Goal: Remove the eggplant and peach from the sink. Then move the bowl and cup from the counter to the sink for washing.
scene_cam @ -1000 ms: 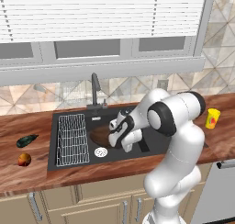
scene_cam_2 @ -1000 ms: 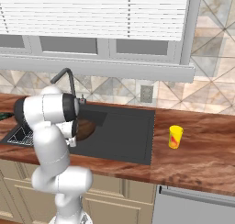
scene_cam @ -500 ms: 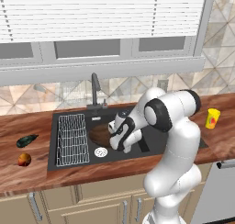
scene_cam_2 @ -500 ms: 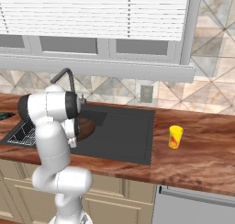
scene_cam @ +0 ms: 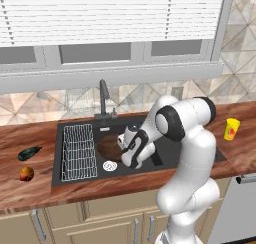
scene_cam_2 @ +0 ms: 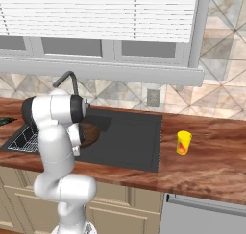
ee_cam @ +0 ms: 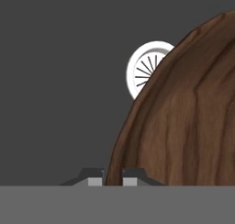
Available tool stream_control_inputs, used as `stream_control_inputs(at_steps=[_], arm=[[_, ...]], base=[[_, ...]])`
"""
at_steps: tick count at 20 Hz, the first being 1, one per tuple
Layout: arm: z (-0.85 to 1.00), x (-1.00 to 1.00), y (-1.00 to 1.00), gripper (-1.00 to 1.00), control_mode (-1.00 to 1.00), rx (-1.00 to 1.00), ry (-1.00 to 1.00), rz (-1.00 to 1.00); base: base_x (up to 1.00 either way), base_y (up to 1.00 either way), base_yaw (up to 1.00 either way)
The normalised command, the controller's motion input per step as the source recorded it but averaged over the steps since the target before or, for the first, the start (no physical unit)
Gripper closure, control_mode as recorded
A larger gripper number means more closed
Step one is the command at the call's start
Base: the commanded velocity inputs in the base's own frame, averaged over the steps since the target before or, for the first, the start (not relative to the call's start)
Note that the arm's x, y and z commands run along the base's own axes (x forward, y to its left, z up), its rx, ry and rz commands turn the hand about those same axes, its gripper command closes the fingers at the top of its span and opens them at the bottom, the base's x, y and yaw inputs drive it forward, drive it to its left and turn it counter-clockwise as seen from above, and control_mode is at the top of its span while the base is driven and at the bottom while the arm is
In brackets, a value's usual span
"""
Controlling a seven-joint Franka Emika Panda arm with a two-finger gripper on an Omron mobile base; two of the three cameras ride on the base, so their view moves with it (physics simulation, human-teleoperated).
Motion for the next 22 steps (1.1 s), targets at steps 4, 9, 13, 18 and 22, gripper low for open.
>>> stream_control_inputs(at_steps=[4,9,13,18,22], arm=[[-0.06,0.00,0.00,1.00,-1.00,0.00,0.00,0.00],[-0.07,0.01,0.00,1.00,-1.00,0.00,0.00,0.00],[-0.05,0.02,0.00,1.00,-1.00,0.00,0.00,0.02],[-0.01,0.05,0.00,1.00,-1.00,-0.01,0.00,0.04],[-0.01,0.04,0.00,1.00,-1.00,0.00,0.00,0.04]], base=[[0.00,0.00,0.00],[0.00,0.00,0.00],[0.00,0.00,0.00],[0.00,0.00,0.00],[0.00,0.00,0.00]])
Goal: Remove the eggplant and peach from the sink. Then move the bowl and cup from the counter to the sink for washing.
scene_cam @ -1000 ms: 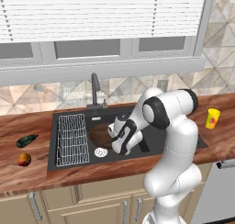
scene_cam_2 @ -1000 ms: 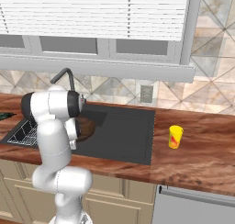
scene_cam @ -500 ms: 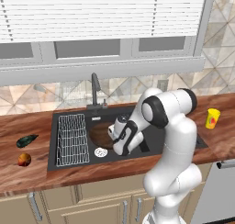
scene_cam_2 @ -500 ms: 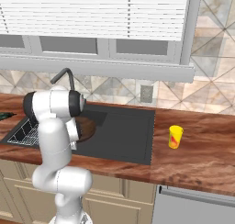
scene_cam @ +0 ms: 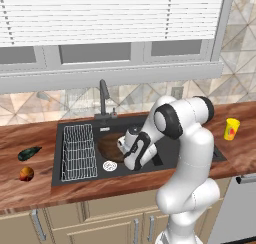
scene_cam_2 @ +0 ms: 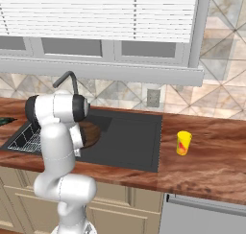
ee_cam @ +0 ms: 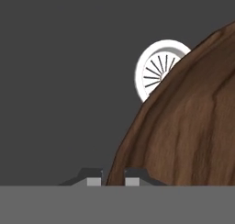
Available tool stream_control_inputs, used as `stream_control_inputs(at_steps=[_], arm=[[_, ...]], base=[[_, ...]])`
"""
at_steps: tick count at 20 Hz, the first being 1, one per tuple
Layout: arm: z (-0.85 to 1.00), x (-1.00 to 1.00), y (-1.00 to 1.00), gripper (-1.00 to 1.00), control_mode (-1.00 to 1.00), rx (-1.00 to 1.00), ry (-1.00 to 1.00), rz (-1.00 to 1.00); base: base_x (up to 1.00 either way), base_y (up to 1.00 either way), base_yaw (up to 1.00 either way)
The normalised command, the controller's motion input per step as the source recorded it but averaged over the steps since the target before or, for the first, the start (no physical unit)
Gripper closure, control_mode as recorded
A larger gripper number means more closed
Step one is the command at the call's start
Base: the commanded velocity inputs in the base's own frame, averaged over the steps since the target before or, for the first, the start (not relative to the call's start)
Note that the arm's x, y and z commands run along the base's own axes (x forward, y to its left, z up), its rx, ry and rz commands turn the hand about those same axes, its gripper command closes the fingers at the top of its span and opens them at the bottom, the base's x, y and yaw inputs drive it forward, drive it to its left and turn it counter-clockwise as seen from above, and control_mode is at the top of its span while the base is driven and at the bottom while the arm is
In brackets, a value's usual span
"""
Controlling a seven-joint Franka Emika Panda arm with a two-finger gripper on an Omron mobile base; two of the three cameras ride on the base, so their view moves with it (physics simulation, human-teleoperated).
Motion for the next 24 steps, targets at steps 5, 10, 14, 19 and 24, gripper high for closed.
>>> stream_control_inputs(at_steps=[5,10,14,19,24], arm=[[0.00,0.03,0.00,1.00,-1.00,0.00,0.00,0.03],[0.00,0.03,0.00,1.00,-1.00,0.00,0.00,0.02],[0.00,0.02,0.00,1.00,-1.00,0.00,0.00,0.01],[0.00,0.02,0.00,-1.00,-1.00,0.00,0.00,0.00],[0.01,0.00,0.00,-1.00,-1.00,0.00,0.00,0.00]], base=[[0.00,0.00,0.00],[0.00,0.00,0.00],[0.00,0.00,0.00],[0.00,0.00,0.00],[0.00,0.00,0.00]])
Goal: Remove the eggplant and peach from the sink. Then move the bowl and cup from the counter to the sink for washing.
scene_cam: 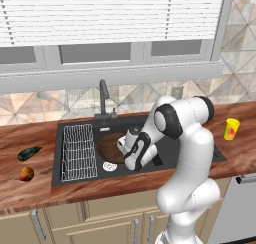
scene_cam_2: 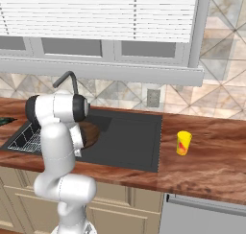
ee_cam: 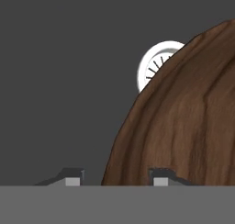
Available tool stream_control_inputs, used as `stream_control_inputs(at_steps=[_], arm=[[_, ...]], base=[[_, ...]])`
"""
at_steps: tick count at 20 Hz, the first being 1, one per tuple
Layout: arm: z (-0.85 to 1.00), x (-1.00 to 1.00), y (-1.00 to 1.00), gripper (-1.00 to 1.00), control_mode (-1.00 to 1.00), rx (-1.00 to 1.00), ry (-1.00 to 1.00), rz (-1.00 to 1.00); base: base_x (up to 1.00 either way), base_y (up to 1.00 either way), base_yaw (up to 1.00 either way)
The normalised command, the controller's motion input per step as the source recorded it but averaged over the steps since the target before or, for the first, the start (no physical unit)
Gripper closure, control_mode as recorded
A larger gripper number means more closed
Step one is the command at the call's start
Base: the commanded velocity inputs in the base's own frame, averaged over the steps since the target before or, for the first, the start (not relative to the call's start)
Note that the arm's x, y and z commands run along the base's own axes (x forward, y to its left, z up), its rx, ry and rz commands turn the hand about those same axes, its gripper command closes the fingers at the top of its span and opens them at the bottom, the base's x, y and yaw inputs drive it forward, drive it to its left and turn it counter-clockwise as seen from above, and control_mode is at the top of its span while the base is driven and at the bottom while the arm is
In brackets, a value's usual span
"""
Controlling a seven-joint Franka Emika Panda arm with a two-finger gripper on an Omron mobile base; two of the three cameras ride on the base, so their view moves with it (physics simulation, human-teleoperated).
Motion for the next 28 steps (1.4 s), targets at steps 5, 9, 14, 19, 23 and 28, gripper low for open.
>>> stream_control_inputs(at_steps=[5,9,14,19,23,28], arm=[[0.10,0.00,0.00,-1.00,-1.00,0.00,0.00,0.00],[0.15,0.00,0.00,-1.00,-1.00,0.00,0.00,0.02],[0.18,0.00,0.00,-1.00,-1.00,0.00,0.00,0.01],[0.19,-0.01,-0.06,-1.00,-1.00,0.00,0.00,0.00],[0.23,-0.06,-0.13,-1.00,-1.00,0.00,0.04,0.02],[0.28,-0.01,-0.09,-1.00,-1.00,0.00,0.00,0.01]], base=[[0.00,0.00,0.00],[0.00,0.00,0.00],[0.00,0.00,0.00],[0.00,0.00,0.00],[0.00,0.00,0.00],[0.00,0.00,0.00]])
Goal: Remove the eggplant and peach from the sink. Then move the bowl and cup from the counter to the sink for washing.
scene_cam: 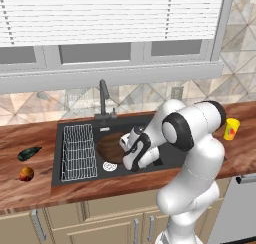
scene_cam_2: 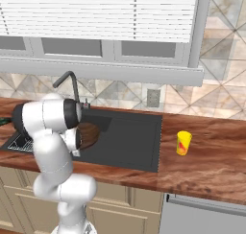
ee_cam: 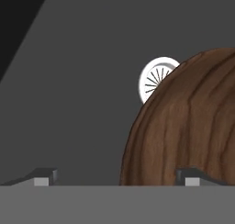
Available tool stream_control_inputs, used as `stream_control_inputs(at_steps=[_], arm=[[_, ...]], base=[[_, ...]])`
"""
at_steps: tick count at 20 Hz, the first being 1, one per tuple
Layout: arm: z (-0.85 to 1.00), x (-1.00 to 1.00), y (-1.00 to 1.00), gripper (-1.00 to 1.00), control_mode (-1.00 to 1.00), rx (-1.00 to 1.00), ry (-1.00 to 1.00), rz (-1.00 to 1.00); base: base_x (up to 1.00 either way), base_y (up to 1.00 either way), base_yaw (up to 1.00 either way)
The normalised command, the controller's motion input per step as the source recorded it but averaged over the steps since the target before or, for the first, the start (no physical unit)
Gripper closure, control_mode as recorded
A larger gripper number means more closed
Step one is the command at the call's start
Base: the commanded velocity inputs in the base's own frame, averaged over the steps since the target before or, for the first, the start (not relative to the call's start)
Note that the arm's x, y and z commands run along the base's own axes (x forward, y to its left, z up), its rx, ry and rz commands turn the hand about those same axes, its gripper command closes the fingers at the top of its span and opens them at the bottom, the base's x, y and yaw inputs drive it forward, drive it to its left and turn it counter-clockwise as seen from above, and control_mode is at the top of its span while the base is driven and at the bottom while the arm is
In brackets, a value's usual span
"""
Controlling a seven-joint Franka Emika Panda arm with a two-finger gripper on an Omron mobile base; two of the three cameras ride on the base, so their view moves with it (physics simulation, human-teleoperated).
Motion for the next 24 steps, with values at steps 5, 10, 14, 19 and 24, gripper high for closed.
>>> stream_control_inputs(at_steps=[5,10,14,19,24], arm=[[0.31,0.00,-0.09,-1.00,-1.00,0.00,0.00,0.01],[0.33,0.00,-0.10,-1.00,-1.00,0.00,0.00,0.01],[0.34,0.00,-0.07,-1.00,-1.00,0.00,0.00,0.00],[0.34,0.00,-0.08,-1.00,-1.00,0.00,0.00,0.00],[0.33,-0.01,-0.03,-1.00,-1.00,0.00,0.00,0.00]], base=[[0.00,0.00,0.00],[0.00,0.00,0.00],[0.00,0.00,0.00],[0.00,0.00,0.00],[0.00,0.00,0.00]])
